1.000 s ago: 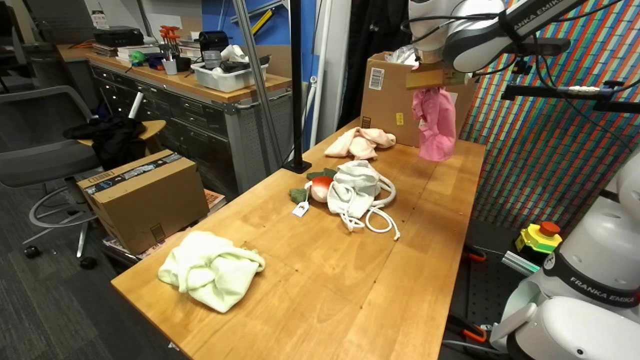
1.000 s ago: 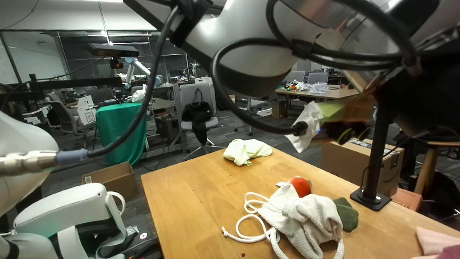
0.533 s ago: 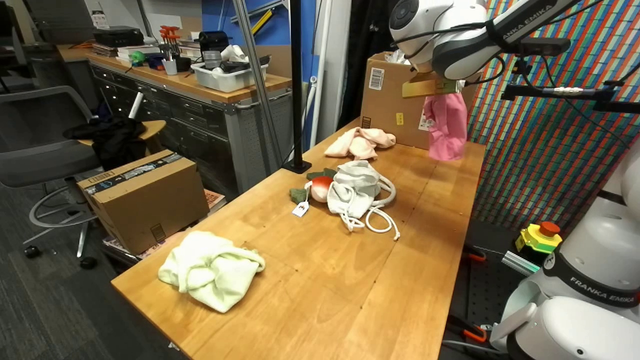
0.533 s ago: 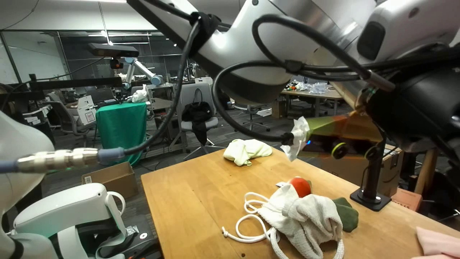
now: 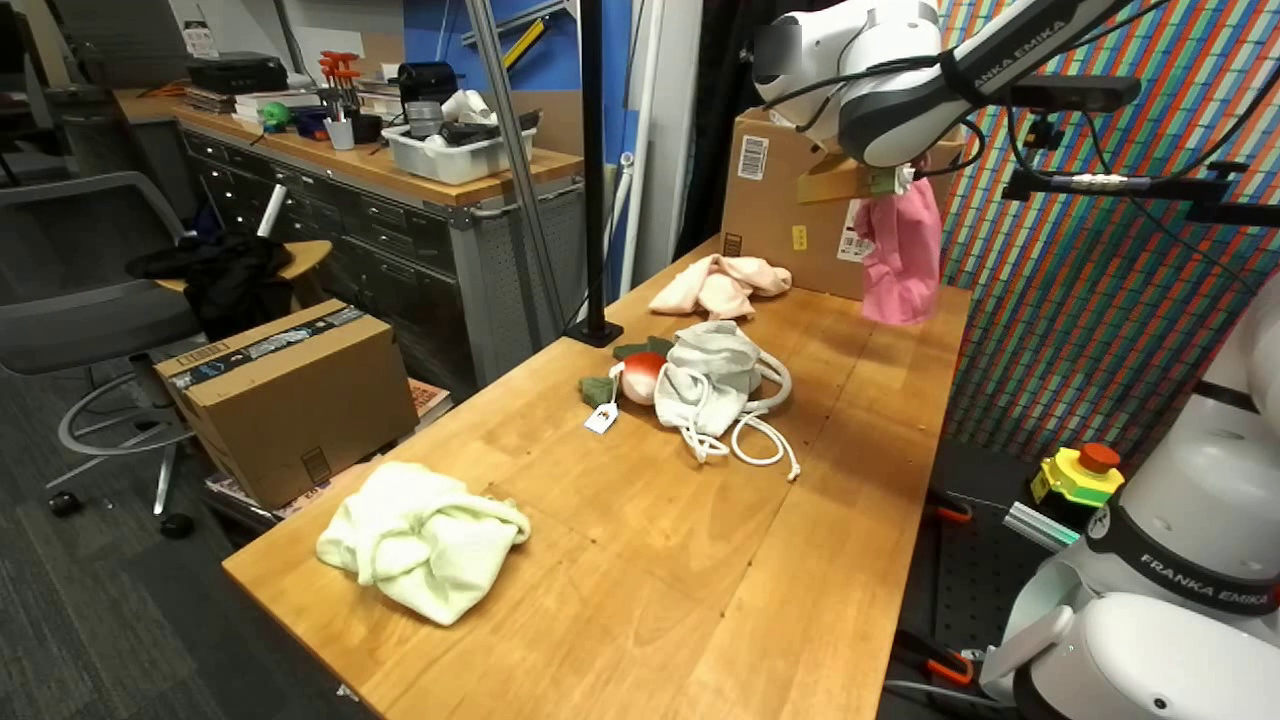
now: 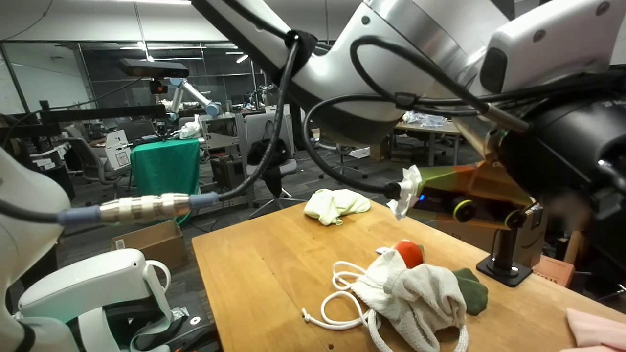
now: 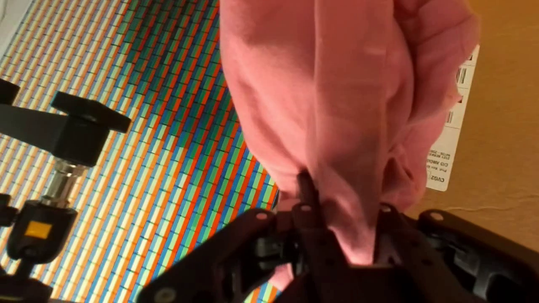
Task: Separate all the objects on the heap
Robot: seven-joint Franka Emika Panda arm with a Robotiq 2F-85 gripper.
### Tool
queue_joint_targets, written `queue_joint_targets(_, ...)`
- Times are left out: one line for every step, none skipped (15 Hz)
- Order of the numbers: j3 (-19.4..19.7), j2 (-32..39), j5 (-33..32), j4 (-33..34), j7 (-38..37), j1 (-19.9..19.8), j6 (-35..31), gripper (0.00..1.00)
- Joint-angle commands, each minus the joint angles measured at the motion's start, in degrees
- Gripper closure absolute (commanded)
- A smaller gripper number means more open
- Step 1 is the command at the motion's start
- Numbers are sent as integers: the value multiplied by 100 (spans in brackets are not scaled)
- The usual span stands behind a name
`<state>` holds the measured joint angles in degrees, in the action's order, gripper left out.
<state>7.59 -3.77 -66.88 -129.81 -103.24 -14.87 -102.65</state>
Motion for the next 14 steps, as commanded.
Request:
queue_joint_targets(111, 183, -114, 237, -121, 156, 293, 46)
queue_joint_targets(116, 209, -111, 255, -116, 163, 330, 38)
queue_joint_targets(127, 212, -99, 259, -106, 166, 320, 30)
queue_joint_targets(132, 223, -96, 269, -98, 172, 347, 23)
queue_joint_targets(138, 226, -91, 271, -86, 176, 345, 15)
queue_joint_targets(138, 221, -91, 265, -66, 185, 331, 8)
queue_joint_targets(137, 213, -82, 251, -13, 197, 288, 1)
queue_joint_targets(132, 182, -29, 200, 152, 216, 129, 0)
queue_joint_targets(116, 105, 27, 87, 423, 256, -168, 0)
queue_joint_targets(104, 44, 75, -4, 660, 296, -467, 0)
queue_joint_targets(73, 5, 154, -89, 787, 354, -650, 0)
queue_joint_targets(35, -29, 210, -195, 905, 421, -847, 0)
queue_joint_targets(12, -60, 263, -268, 1063, 480, -1034, 0)
queue_joint_targets(-23, -96, 331, -368, 1189, 555, -1214, 0)
